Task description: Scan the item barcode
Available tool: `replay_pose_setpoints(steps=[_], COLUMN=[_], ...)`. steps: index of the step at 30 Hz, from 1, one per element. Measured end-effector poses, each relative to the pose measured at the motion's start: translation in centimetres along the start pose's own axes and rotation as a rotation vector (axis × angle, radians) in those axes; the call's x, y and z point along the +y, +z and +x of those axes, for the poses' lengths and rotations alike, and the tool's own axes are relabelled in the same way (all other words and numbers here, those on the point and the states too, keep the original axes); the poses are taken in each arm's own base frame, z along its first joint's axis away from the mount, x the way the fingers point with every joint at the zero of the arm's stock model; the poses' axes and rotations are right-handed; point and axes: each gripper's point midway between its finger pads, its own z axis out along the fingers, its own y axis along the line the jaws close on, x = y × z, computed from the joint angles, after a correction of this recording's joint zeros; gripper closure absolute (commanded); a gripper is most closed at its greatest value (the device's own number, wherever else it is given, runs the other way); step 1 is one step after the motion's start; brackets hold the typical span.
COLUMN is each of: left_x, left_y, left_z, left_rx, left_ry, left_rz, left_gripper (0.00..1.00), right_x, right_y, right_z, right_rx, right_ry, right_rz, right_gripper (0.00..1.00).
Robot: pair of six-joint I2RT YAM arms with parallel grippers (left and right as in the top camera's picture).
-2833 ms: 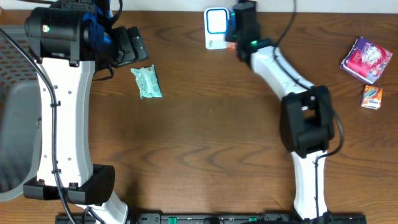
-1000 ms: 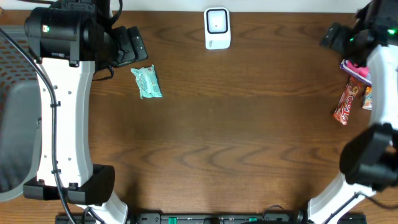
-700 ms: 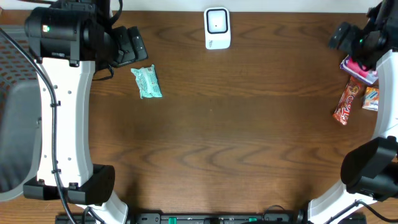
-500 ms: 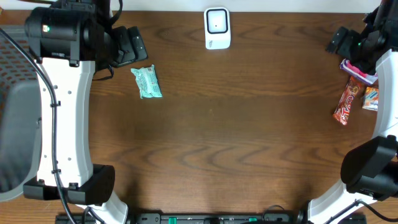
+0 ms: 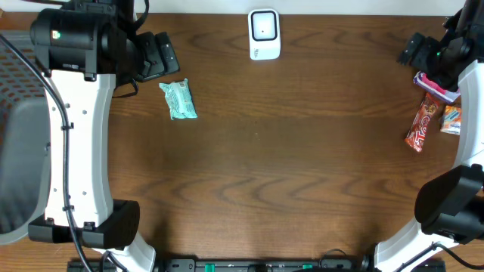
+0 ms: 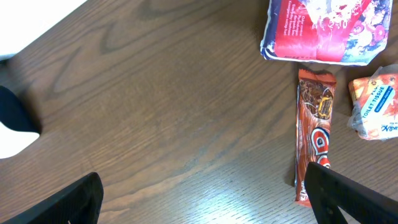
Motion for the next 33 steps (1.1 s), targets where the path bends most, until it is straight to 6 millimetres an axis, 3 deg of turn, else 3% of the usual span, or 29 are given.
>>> replay_pose_setpoints(steps=[20,24,33], left_x=[-0.2,-0.1,-1.5], left_y=[0.3,2.5,10.7], left_z=[0.2,0.6,-1.7], left_rx=[0.014,0.072,0.119], left_ry=[0.0,0.002,0.004], left_rz=[0.007,-0.017,-0.042], left_gripper=[0.02,0.02,0.02], right_x=[0.0,0.0,0.0], right_y=[0.0,0.0,0.0], right_z=[0.0,0.0,0.0], right_rx=[0.0,0.001,0.001], right_ry=[0.0,0.0,0.0], right_rz=[0.0,0.0,0.0], right_gripper=[0.01,0.01,0.01])
